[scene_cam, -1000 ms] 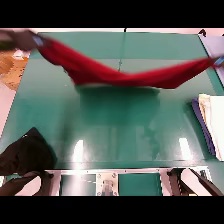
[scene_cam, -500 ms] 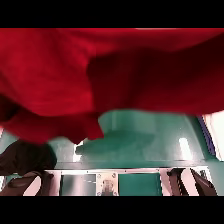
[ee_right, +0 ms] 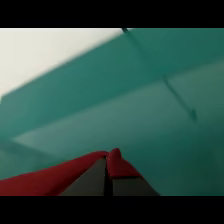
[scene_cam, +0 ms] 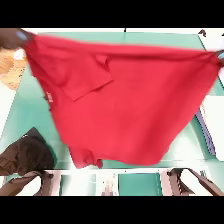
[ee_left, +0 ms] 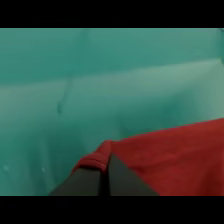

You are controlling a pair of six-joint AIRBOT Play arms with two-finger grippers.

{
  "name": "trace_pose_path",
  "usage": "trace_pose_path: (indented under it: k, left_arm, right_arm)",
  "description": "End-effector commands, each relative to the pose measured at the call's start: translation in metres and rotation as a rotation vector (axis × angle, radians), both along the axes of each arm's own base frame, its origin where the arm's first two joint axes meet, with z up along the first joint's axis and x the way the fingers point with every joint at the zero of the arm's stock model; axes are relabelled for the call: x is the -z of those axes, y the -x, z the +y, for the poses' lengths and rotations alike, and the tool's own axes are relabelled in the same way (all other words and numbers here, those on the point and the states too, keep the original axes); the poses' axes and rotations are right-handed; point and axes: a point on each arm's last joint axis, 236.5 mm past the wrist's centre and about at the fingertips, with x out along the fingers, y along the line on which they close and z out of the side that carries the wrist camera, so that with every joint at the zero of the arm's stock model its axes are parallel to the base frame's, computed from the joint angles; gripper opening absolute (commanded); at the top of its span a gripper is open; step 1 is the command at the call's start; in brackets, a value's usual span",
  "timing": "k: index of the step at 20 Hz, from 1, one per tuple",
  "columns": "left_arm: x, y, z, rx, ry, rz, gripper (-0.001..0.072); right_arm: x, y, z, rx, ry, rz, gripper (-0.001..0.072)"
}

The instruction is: Fold the shirts.

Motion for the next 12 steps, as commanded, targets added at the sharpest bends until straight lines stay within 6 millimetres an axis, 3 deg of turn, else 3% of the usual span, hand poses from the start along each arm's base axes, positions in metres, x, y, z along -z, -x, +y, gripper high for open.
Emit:
trace_pose_path:
  k: [1,3,4,6,9,12]
  left_arm:
    - [0.138,-0.058,0.001,-0.013,0.099,0.247,0.0022]
    - [0.188,-0.086,-0.001,-0.031,0.17,0.313,0.0022]
    - [0.2,-0.1,-0.002,-0.046,0.208,0.307,0.0022]
    - [0.209,-0.129,-0.003,-0.077,0.275,0.274,0.0022]
    - [0.194,-0.156,-0.004,-0.079,0.254,0.19,0.0022]
    - [0.179,-0.168,0.001,-0.094,0.228,0.134,0.0022]
  right_arm:
    - [0.129,-0.047,0.002,-0.013,-0.084,0.215,0.0015]
    - [0.183,-0.078,-0.001,-0.008,-0.117,0.298,0.0015]
    - [0.203,-0.095,0.0,-0.018,-0.142,0.326,0.0015]
    - [0.222,-0.125,0.002,-0.041,-0.184,0.339,0.0015]
    - [0.212,-0.167,-0.001,-0.077,-0.187,0.285,0.0015]
    - [0.184,-0.186,-0.006,-0.097,-0.159,0.219,0.0014]
